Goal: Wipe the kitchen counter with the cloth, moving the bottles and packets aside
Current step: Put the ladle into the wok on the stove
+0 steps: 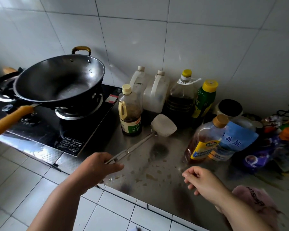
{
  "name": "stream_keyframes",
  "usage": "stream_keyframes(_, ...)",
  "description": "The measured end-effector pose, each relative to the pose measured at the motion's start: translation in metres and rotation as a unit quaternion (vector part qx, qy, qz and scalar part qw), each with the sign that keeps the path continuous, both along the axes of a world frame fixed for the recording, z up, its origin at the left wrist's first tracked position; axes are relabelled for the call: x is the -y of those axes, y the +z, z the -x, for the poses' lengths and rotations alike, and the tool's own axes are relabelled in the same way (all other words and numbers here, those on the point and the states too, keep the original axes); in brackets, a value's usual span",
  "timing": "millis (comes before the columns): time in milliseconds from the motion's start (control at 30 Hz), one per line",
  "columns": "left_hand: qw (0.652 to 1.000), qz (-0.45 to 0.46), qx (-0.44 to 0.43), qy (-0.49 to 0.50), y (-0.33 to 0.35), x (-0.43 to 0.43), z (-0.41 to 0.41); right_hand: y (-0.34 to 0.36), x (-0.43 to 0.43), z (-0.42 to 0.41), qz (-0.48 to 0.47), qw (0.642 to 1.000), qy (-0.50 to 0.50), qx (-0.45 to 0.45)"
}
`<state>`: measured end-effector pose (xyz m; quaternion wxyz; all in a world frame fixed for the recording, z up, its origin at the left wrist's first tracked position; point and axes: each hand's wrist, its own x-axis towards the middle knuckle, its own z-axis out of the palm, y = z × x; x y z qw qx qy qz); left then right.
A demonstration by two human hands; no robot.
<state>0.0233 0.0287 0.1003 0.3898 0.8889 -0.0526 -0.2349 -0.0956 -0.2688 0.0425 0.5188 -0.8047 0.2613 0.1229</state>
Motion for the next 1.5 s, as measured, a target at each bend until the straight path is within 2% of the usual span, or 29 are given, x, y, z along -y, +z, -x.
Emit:
stream_keyframes(133,1.0,0.001,0.028,0.012,0.021,-0.011,0.001,0.007,-0.009,-0.01,-0.008,1.0,0.01,0.017)
stream_keyframes(300,0.992,0.074,0.051,0.085,0.034,-0.031,0.002,0.013,-0.019,-0.02,-0.014,0.999,0.022,0.026)
stream_keyframes(500,0.948,0.234,0.081,0.202,0.039,-0.041,-0.001,0.017,-0.03,-0.028,-0.001,0.999,0.043,0.022)
stream_keyframes(667,0.91,0.286,0.102,0.283,0.044,-0.038,-0.016,0.021,-0.031,-0.03,0.008,0.999,0.047,0.019)
stream_keyframes(867,0.871,0.339,0.062,0.351,0.05,-0.034,-0.039,0.021,-0.029,-0.026,-0.007,0.999,0.031,0.025)
stream_keyframes(1133,0.83,0.435,-0.005,0.349,0.056,-0.022,-0.063,0.019,-0.021,-0.02,-0.008,1.0,0.011,0.025)
stream_keyframes(1267,0.793,0.521,-0.059,0.311,0.064,-0.017,-0.068,0.016,-0.02,-0.016,-0.011,0.999,-0.004,0.036)
stream_keyframes(1500,0.76,0.584,-0.063,0.277,0.085,-0.013,-0.081,0.014,-0.019,-0.01,-0.019,1.0,-0.018,0.013)
